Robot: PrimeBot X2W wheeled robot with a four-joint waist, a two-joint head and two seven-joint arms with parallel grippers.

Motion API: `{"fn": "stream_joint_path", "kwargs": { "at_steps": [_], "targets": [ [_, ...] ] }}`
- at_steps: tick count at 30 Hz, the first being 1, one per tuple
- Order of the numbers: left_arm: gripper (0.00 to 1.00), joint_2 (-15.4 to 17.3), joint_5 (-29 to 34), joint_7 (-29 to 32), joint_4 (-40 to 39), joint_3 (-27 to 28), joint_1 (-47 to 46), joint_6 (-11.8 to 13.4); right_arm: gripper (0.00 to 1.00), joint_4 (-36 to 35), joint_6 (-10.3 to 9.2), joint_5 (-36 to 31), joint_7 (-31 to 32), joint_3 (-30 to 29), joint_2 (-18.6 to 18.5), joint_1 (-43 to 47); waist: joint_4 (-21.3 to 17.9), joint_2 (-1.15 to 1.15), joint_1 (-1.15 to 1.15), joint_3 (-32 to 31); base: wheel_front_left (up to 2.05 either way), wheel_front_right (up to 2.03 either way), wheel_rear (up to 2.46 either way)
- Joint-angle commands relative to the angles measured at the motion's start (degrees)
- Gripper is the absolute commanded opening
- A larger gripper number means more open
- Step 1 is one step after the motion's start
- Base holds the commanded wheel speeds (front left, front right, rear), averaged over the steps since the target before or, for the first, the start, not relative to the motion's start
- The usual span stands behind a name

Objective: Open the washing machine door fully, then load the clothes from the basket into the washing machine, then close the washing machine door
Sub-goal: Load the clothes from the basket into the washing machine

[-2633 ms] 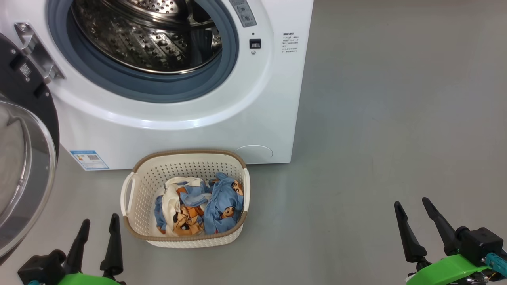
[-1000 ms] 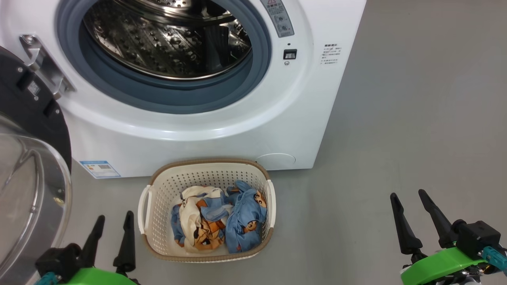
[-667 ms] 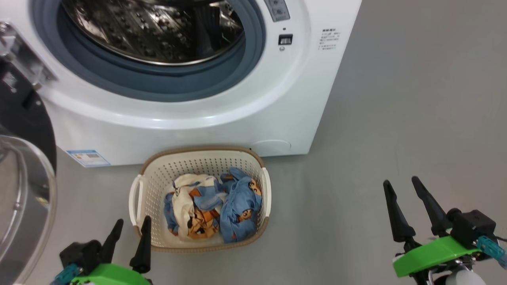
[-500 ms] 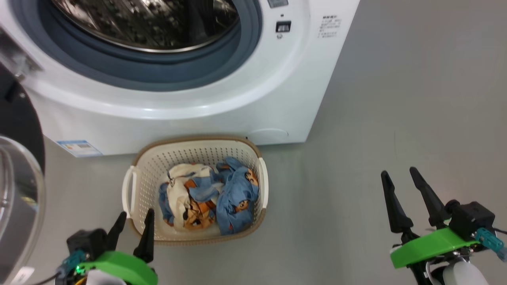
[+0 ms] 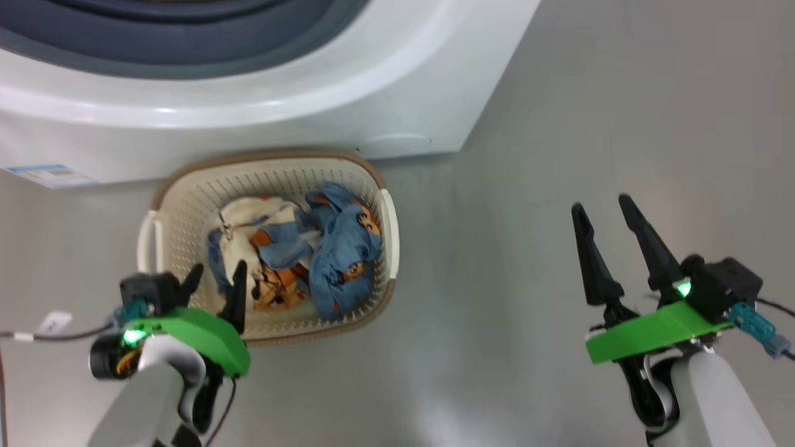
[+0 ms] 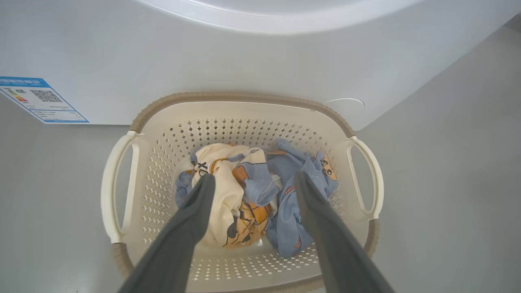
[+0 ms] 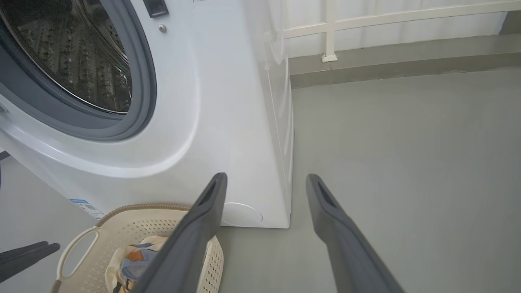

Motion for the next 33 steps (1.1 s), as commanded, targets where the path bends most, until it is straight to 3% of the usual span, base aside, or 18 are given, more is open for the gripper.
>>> {"fn": "stream_joint_path", "kwargs": {
  "at_steps": [1, 11, 33],
  "targets": [
    [1.0, 2.06, -0.87, -0.37, 1.11, 0.53, -2.4, -0.1, 1.0, -1.64, 0.55, -0.71, -0.69, 1.79, 0.48, -1.14, -2.73, 0.0, 0.0, 5.11, 0.0, 0.0, 0.0],
    [1.0, 5.89, -5.39, 0.83, 13.91, -7.05, -13.89, -0.1, 1.0, -2.04, 0.55, -0.32, -0.69, 4.45, 1.97, -6.27, -6.98, 0.0, 0.0, 12.57, 0.0, 0.0, 0.0],
    [1.0, 12.85, -19.92, 10.58, 19.15, -16.75, -23.1, -0.1, 1.0, -3.54, 0.55, 3.37, -0.69, 8.08, 2.36, -9.5, -12.46, 0.0, 0.0, 20.25, 0.0, 0.0, 0.0]
  ]
}}
